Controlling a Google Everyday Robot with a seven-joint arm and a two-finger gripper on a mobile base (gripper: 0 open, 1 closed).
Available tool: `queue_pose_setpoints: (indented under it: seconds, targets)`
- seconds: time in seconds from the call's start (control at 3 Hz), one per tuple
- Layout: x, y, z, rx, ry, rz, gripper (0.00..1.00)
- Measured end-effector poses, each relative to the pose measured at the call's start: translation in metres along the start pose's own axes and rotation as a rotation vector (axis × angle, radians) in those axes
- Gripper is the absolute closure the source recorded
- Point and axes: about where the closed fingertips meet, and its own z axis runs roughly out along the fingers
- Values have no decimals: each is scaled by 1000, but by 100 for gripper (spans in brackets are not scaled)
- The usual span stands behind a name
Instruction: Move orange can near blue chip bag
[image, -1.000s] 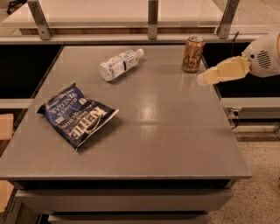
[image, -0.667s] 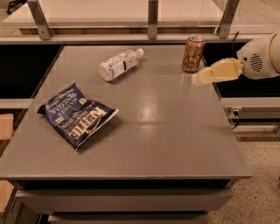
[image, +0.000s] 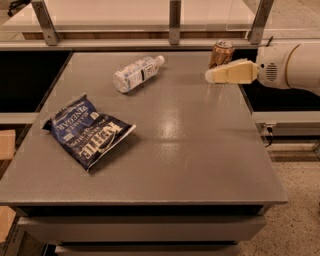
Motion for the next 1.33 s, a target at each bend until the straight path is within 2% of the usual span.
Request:
queue_pose_setpoints:
  seconds: [0.33,0.67,1.33]
  targets:
    - [-12,-20,20,22,-106,11,0]
    - [-15,-41,29,53,-164,27,0]
    - [-4,-76,52,100,-191,70,0]
